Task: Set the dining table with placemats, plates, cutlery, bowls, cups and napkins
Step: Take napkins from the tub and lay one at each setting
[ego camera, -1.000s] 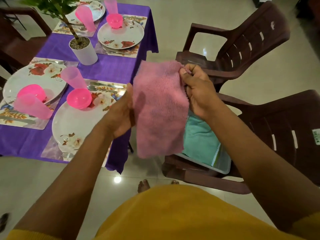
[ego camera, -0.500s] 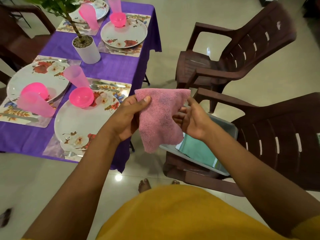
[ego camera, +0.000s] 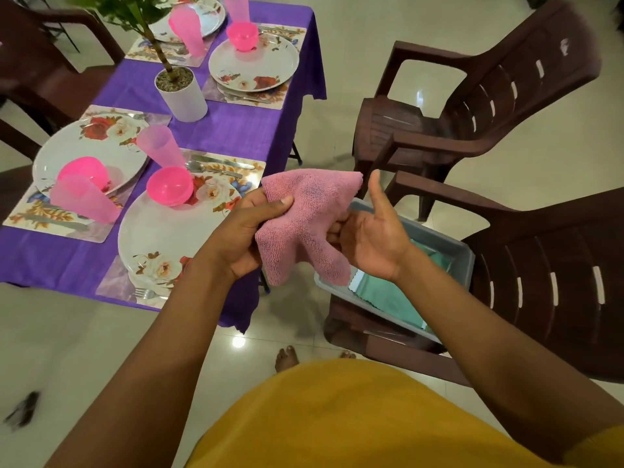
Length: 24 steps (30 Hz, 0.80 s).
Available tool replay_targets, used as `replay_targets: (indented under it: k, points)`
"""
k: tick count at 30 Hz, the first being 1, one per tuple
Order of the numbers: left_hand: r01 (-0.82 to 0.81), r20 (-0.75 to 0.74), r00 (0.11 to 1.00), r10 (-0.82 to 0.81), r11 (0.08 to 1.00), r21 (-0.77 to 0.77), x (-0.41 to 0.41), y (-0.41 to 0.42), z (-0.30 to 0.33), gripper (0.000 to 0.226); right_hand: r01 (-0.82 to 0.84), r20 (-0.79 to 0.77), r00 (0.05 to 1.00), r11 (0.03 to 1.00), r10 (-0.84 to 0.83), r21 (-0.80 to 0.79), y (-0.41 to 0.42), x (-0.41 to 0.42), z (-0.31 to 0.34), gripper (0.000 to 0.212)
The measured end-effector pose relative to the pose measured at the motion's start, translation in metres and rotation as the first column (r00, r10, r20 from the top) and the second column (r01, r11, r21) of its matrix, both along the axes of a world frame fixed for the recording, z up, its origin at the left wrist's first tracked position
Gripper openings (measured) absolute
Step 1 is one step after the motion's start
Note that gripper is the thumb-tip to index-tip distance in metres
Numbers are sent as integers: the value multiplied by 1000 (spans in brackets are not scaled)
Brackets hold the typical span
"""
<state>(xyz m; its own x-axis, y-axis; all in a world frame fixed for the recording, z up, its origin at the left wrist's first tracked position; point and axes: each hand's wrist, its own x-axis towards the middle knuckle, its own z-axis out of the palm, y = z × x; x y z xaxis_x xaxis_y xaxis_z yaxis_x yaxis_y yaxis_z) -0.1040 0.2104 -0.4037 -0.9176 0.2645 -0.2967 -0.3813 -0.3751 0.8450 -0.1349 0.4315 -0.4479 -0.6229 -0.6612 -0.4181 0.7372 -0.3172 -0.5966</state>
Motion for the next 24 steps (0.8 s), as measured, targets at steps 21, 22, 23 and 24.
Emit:
replay_targets:
  k: [21,22,23,24]
  points:
    - [-16,180,982,63,969,-247,-8,-34,-32,32,128,-267,963,926,-31,354,9,-15,14,53]
    - [-22,159,985,62,970,-241,-9,-35,-31,36,136,-317,948,925,-19,354,10,-15,17,51]
    - [-29,133,989,64,969,-247,-10,-37,-32,37,143,-367,930,917,4,372,12,-15,18,50]
    - [-38,101,993,66,967,-254,-10,-38,-32,36,151,-423,906,907,33,394,13,-15,21,51]
